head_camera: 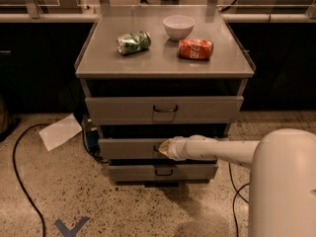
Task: Close middle drawer
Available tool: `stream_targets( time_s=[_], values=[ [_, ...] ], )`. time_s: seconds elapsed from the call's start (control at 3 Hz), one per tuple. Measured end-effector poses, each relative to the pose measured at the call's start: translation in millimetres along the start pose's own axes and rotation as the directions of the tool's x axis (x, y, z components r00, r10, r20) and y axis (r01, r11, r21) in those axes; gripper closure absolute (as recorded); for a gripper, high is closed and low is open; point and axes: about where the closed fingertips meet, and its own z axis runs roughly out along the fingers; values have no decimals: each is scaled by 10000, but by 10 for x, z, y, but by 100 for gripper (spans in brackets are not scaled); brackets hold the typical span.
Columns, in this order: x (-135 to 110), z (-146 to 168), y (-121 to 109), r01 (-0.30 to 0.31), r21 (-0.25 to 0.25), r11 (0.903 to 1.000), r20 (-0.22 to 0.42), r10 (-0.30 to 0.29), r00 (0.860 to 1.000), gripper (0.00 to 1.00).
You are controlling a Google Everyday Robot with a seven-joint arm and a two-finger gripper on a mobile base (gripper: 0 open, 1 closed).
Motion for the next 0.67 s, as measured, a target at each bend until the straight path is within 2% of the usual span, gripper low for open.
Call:
stream_targets(
  time_s=[0.67],
  values=[
    [-36,115,-127,281,113,9995,-82,-280,9996,100]
  ],
)
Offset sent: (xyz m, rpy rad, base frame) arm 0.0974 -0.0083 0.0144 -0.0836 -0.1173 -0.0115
